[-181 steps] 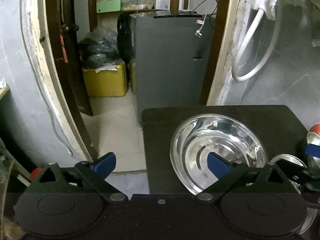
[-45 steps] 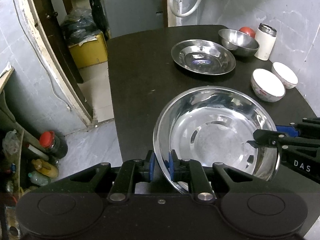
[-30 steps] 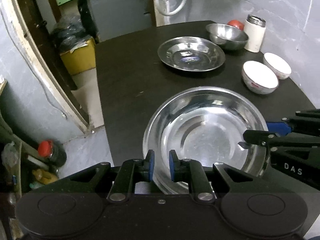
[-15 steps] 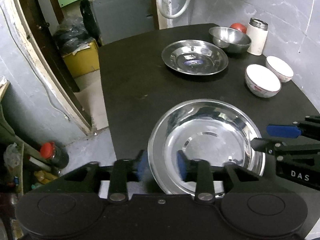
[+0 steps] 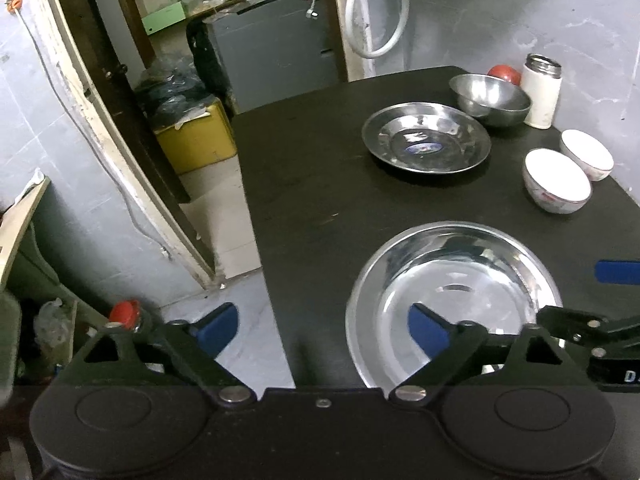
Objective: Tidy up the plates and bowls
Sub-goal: 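Lower the plate onto the table and open both grippers, then move both grippers to the steel plate with the blue logo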
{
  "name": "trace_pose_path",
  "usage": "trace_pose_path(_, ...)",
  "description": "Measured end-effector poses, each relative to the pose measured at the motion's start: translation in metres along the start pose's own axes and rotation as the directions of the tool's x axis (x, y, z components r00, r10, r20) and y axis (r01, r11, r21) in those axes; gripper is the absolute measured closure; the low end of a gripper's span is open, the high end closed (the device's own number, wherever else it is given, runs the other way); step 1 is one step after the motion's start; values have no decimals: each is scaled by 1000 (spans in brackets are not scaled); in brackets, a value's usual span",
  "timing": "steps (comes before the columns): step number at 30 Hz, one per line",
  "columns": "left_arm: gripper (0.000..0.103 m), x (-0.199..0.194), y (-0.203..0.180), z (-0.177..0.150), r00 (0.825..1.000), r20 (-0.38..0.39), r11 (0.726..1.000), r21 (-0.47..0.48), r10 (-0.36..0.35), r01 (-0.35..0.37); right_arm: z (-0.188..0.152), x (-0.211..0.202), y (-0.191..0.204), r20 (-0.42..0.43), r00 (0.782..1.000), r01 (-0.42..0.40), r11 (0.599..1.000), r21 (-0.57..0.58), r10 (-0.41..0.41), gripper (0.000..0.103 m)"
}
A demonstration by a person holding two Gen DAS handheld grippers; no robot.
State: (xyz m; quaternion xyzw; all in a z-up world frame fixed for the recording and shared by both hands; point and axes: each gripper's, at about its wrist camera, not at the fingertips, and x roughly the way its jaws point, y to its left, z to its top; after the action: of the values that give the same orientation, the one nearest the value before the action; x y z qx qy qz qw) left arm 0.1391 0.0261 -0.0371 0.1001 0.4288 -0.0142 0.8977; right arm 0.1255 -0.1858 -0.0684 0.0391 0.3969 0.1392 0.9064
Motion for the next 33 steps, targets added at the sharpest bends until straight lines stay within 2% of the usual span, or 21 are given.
trace_pose_path(9, 6, 13, 8, 3, 1000, -28, 1000, 23, 14, -13, -2, 6, 2, -16, 1000, -8, 999, 52, 9, 3)
trace_pose_path(16, 6, 29, 18, 18, 999, -27, 1000, 8, 30, -30, 9, 10, 1, -9, 1000, 10, 997, 78, -10, 1)
trace_pose_path(22, 6, 49, 25, 42, 999, -6, 999, 5, 35, -35, 31, 17, -3, 16, 999, 34, 995, 98, -35, 1)
trace_pose_path(33, 6, 100, 24, 104, 999, 47, 1000, 4, -2, 1, 79, 49, -22, 72, 993, 89, 991, 95, -96, 1)
